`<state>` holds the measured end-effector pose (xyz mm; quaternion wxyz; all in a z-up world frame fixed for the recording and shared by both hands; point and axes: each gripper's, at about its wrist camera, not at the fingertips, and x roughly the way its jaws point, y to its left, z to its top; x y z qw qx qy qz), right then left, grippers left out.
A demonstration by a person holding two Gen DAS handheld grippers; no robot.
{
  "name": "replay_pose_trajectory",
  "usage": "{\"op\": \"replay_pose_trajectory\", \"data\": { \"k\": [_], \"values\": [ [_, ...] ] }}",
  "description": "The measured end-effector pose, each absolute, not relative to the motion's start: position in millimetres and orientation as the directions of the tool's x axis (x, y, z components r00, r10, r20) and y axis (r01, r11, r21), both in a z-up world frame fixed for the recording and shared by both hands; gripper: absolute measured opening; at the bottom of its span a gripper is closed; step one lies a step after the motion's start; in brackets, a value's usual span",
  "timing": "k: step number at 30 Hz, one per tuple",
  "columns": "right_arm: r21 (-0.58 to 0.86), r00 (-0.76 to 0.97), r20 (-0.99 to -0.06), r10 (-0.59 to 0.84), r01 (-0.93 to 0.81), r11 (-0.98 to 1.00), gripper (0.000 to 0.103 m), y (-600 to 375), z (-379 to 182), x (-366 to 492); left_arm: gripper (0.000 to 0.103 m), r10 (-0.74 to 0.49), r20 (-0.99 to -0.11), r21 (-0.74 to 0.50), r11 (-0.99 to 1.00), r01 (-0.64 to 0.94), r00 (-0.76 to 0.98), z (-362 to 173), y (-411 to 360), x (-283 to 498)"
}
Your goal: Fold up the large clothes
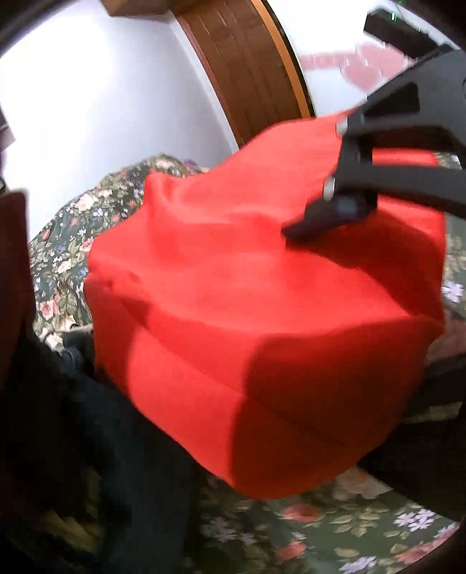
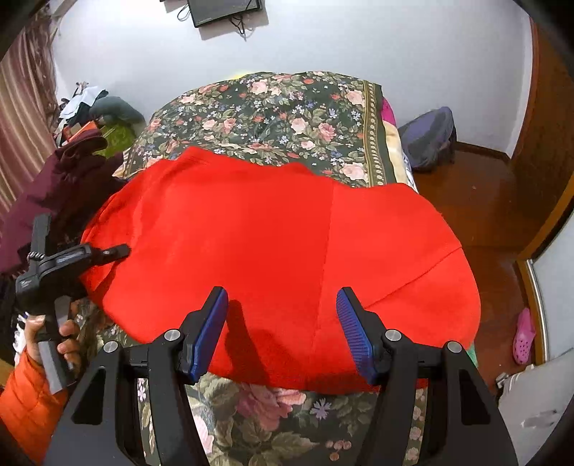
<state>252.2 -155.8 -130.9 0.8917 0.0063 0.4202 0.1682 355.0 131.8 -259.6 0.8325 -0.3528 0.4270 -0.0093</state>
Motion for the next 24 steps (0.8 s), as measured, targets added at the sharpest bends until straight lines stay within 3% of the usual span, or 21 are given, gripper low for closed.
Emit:
{"op": "replay_pose_trajectory", "data": {
  "k": [2, 4, 8, 16, 20, 24],
  "values": [
    [0.135, 0.6, -0.743, 0.295, -0.297, 0.945, 0.059, -156, -126, 254, 0.021, -0.237, -0.731, -0.51, 0.813, -0.281, 0.64, -244, 119, 361],
    [0.113, 0.614, -0.738, 0.28, -0.296, 0.948, 0.059, -156, -121, 255, 0.014, -0.174, -0.721, -0.437, 0.865, -0.245, 0.671, -223, 108, 356],
    [0.066, 0.642, -0.728, 0.241, -0.284, 0.957, 0.059, -154, -107, 258, 0.012, -0.136, -0.619, -0.352, 0.929, -0.118, 0.773, -157, 86, 342],
    [0.078, 0.605, -0.715, 0.351, -0.429, 0.9, 0.059, -99, -88, 258, 0.011, -0.182, -0.446, -0.33, 0.943, 0.028, 0.877, -59, 81, 309],
    [0.11, 0.528, -0.74, 0.417, -0.516, 0.85, 0.059, -53, -101, 263, 0.011, -0.121, -0.393, -0.244, 0.97, 0.024, 0.911, -38, 77, 283],
    [0.226, 0.348, -0.794, 0.498, -0.59, 0.775, 0.059, -13, -134, 267, 0.011, 0.0, -0.411, -0.115, 0.992, -0.052, 0.912, -44, 80, 269]
  ]
}}
